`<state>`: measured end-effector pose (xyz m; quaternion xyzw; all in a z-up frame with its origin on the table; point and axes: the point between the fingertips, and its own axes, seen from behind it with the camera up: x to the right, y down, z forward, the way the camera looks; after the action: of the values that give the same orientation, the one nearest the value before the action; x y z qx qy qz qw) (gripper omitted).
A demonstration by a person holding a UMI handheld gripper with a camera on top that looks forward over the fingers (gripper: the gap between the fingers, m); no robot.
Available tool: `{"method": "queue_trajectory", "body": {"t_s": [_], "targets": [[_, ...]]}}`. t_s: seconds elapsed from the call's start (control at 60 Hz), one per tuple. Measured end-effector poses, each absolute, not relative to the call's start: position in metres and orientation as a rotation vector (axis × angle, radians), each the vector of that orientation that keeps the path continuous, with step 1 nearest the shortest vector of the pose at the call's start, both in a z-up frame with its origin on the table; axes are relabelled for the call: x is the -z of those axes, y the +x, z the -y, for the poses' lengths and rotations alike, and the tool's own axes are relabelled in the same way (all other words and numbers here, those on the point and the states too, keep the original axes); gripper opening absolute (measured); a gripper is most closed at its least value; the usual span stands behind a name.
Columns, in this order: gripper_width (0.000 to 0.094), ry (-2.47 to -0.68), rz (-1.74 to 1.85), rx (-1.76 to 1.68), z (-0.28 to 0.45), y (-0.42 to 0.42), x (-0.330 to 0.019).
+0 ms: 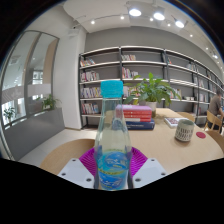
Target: Pour water
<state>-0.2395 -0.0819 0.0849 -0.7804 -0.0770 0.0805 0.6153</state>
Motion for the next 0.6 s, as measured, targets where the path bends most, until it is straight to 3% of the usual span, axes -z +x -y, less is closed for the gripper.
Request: {"method": "queue_trajectory", "body": {"t_s": [0.15,0.317,0.6], "targets": [[0.0381,-1.824,0.191,-0.224,0.073,-0.244,-0.084],[0.0382,-1.827,0.106,-0.353,0.039,-0.249,-0.112],[0.0383,-1.825,-0.458,-0.833,-0.050,-0.190,-0.159]]}}
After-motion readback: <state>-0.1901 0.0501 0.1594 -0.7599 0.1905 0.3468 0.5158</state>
